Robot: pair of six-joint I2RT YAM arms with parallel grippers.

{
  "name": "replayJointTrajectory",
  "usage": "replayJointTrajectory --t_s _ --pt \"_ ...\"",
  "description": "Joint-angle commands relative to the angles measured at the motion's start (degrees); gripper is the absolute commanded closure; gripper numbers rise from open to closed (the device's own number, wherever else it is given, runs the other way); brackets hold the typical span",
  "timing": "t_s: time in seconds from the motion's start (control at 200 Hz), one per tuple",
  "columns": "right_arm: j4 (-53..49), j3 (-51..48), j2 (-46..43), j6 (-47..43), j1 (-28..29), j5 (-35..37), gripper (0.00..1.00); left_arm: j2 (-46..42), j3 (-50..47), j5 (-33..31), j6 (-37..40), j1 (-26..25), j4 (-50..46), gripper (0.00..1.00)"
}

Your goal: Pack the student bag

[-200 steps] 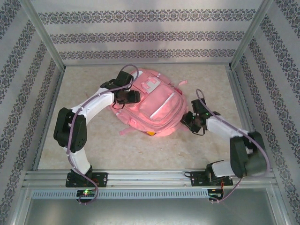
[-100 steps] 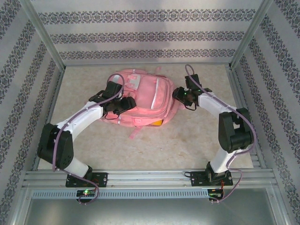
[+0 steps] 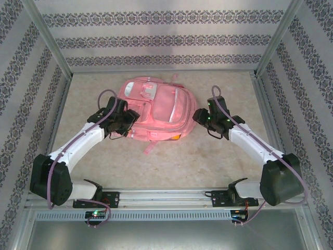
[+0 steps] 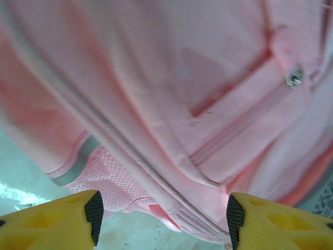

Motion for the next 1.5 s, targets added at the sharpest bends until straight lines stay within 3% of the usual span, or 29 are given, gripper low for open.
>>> replayJointTrajectory --t_s 0.0,0.305,0.47,0.699,1.044,1.494 --pt "1.50 -2.39 -2.96 4.91 0.38 0.16 0.54 -0.29 -2.75 -0.48 -11.24 0.44 5.99 0.37" --pt "3.94 -6.09 -5.60 7.51 0.47 -0.69 0.56 4.86 -5.76 -0.56 -15.75 0.32 16.48 0.52" --pt "3.94 -6.44 -6.30 7.43 0.38 -0.70 0.56 5.85 -6.99 -1.04 -16.01 0.35 18.74 0.66" --pt "4.71 -8.26 -7.18 7.94 0.06 -1.09 0.56 2.19 -9.17 -1.64 -15.48 0.33 17.78 0.77" --pt "7.81 -10.30 -6.25 9.86 -0.13 -2.30 0.55 -2.75 -12.85 -2.13 -15.79 0.15 17.14 0.76" --pt "10.95 -11.87 -5.78 10.47 1.00 -5.98 0.55 6.11 -9.32 -0.81 -13.36 0.27 25.14 0.70"
